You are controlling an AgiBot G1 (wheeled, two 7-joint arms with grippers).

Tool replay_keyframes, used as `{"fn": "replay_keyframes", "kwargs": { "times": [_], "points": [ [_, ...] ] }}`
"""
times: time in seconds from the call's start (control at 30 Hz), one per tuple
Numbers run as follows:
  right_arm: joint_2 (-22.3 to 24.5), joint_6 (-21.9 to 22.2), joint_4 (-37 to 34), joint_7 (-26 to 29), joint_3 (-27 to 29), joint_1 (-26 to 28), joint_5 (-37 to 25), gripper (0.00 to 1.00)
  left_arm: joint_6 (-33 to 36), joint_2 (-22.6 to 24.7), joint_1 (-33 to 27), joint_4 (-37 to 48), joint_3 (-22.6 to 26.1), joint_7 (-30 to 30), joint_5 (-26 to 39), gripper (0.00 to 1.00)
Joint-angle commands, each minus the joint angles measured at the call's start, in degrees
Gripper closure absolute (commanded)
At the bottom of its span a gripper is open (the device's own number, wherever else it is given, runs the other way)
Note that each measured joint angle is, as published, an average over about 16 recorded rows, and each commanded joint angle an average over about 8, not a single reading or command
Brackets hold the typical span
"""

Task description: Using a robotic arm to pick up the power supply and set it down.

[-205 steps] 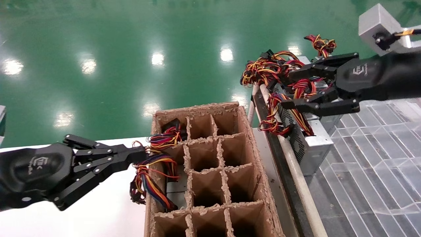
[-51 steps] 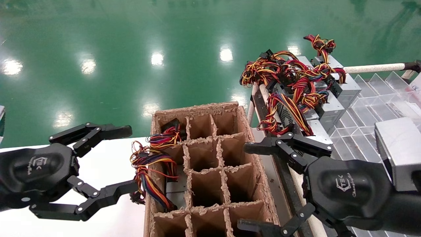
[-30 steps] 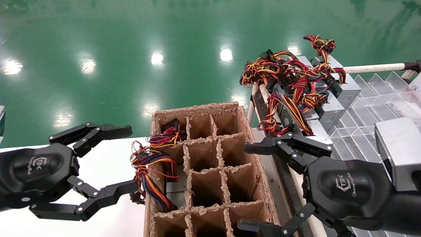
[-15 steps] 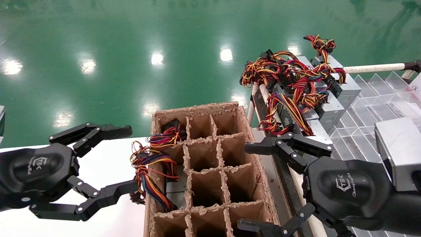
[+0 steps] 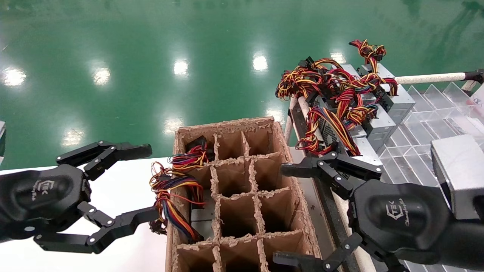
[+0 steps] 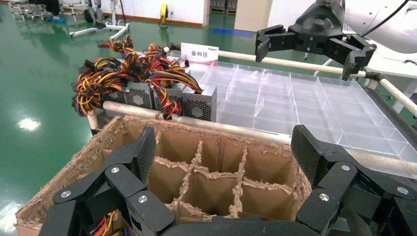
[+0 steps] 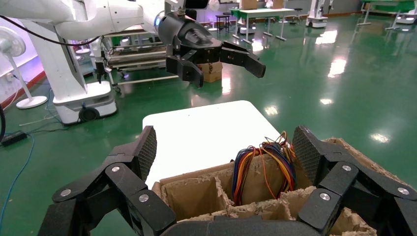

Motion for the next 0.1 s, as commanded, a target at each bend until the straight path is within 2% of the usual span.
{"fn": "replay_keyframes", "kwargs": {
  "times": [0.03,0.1],
  "points": [
    [0.0,0.0,0.0,0.0,0.0,0.0,0.0,0.0,0.0,0.0,0.0,0.0,0.0,0.0,0.0,0.0],
    [0.0,0.0,0.0,0.0,0.0,0.0,0.0,0.0,0.0,0.0,0.0,0.0,0.0,0.0,0.0,0.0]
  ]
}}
